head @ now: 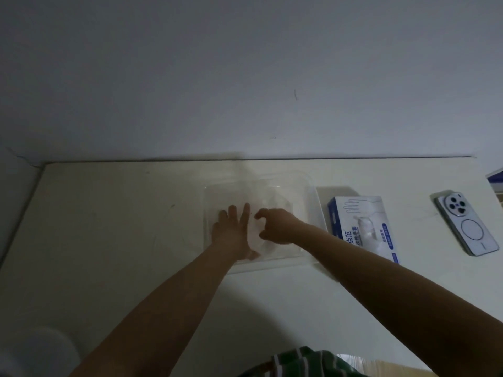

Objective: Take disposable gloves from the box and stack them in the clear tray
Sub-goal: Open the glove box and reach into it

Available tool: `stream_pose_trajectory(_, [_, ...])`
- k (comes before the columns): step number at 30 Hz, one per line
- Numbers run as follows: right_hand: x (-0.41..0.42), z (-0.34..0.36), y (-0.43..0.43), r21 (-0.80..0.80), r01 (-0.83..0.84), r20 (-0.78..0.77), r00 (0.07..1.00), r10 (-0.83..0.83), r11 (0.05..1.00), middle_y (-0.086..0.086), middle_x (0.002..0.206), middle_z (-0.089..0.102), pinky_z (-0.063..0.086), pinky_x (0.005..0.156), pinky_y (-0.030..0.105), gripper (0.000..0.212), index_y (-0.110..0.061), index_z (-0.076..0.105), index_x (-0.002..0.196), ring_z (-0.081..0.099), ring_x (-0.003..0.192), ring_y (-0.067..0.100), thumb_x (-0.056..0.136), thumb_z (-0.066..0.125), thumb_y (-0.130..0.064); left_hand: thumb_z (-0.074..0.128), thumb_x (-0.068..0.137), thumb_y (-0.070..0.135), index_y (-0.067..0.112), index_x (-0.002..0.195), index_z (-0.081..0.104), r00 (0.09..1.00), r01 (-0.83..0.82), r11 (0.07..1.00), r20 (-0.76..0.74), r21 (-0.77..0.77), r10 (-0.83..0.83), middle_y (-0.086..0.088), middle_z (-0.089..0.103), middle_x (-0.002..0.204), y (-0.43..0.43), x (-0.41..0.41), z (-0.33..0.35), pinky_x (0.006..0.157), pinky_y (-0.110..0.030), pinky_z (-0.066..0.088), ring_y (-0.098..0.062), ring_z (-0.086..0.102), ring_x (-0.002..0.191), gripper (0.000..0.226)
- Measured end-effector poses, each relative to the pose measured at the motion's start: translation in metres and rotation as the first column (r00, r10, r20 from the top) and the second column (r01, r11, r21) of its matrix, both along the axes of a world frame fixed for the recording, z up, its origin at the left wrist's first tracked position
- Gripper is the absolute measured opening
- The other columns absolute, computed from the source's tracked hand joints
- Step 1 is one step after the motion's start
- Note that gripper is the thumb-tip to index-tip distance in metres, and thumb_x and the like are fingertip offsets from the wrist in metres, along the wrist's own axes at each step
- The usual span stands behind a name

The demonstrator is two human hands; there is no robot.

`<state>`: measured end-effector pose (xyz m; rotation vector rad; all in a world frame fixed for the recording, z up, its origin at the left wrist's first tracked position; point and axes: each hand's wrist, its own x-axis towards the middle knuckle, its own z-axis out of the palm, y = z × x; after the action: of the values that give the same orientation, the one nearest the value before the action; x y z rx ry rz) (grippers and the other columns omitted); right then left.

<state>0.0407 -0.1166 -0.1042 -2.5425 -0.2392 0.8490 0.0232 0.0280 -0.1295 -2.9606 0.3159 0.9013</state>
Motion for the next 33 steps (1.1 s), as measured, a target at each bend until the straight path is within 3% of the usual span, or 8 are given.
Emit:
stream_pose_trajectory(6, [0.010,-0.013,-0.010,-0.052,0.114,-0.055,0.992,-0.117,0.992,0.017,0.129,0.047,0.047,0.085,0.031,0.076,-0.022,0.027,0.149,0.057,0.108,0.031,0.085,0.068,-0.015,0.064,0.080,0.059,0.009,0.140,0.032,0.987,-0.017,0.993,0.160,-0.115,0.035,-0.017,0.030,0.139,-0.004,0.006,0.014,0.095,-0.040,0.039,-0.034,0.039,0.121,0.085])
stream_pose_trajectory(11, [0.008,-0.015,-0.009,-0.082,0.131,-0.092,0.986,-0.138,0.988,0.017,0.132,0.037,0.051,0.077,0.032,0.085,-0.026,0.021,0.148,0.057,0.104,0.034,0.081,0.070,-0.010,0.061,0.093,0.026,-0.001,0.150,-0.013,0.978,-0.167,0.986,-0.134,-0.026,0.162,-0.033,-0.002,0.153,0.000,0.003,0.010,0.103,-0.038,0.040,-0.042,0.046,0.127,0.097])
stream_pose_trajectory(15, [0.006,-0.010,-0.009,-0.132,0.148,-0.142,0.976,-0.166,0.980,0.015,0.133,0.027,0.060,0.061,0.036,0.091,-0.026,0.015,0.147,0.054,0.103,0.039,0.079,0.072,-0.007,0.068,0.088,0.027,-0.012,0.145,-0.017,0.976,-0.167,0.985,-0.133,0.042,0.172,-0.036,-0.003,0.152,-0.003,0.001,0.015,0.104,-0.036,0.038,-0.042,0.041,0.132,0.109])
stream_pose_trajectory(17, [0.005,-0.004,-0.006,-0.146,0.127,-0.165,0.975,-0.151,0.981,0.016,0.137,0.026,0.059,0.072,0.037,0.092,-0.024,0.012,0.149,0.052,0.110,0.039,0.081,0.072,-0.010,0.073,0.084,0.032,-0.010,0.145,-0.020,0.959,-0.196,0.979,-0.199,0.052,0.203,-0.036,-0.006,0.152,-0.003,0.002,0.021,0.107,-0.037,0.036,-0.043,0.036,0.135,0.119])
stream_pose_trajectory(21, [0.011,0.029,-0.013,-0.031,0.054,-0.029,0.998,-0.055,0.998,0.015,0.128,0.053,0.051,0.091,0.035,0.062,-0.014,0.036,0.143,0.059,0.110,0.030,0.090,0.067,-0.022,0.064,0.089,0.029,-0.001,0.142,0.023,0.964,-0.264,0.957,-0.042,-0.118,0.261,-0.023,0.037,0.139,-0.007,0.003,0.046,0.089,-0.036,0.045,-0.036,0.052,0.118,0.073])
stream_pose_trajectory(24, [0.011,0.069,-0.030,0.300,0.117,0.103,0.983,-0.154,0.947,0.000,0.089,0.066,0.054,0.061,0.018,0.019,-0.018,0.063,0.113,0.064,0.071,0.009,0.095,0.060,-0.020,0.056,0.090,0.024,0.012,0.112,0.052,0.926,-0.221,0.927,0.232,-0.304,0.297,-0.006,0.059,0.103,-0.022,0.004,0.075,0.073,-0.033,0.047,-0.025,0.061,0.090,0.025])
stream_pose_trajectory(27, [0.008,0.093,-0.068,0.407,0.228,0.259,0.900,-0.351,0.884,-0.008,0.069,0.064,0.043,0.052,0.007,0.013,-0.017,0.070,0.093,0.057,0.054,-0.005,0.093,0.057,-0.015,0.057,0.091,0.027,0.018,0.101,0.052,0.882,-0.165,0.847,0.309,-0.506,0.356,0.004,0.057,0.079,-0.057,0.004,0.102,0.065,-0.030,0.042,-0.018,0.056,0.073,0.014])
stream_pose_trajectory(33, [-0.040,0.058,-0.175,0.015,0.531,0.206,0.827,-0.523,0.847,0.004,0.090,0.069,0.056,0.079,0.038,0.017,-0.014,0.067,0.100,0.065,0.081,0.020,0.091,0.059,-0.026,0.060,0.088,0.023,0.020,0.101,0.052,0.984,-0.032,0.712,0.101,-0.701,0.144,0.005,0.060,0.082,-0.162,-0.014,0.112,0.067,-0.027,0.038,-0.016,0.057,0.076,0.015])
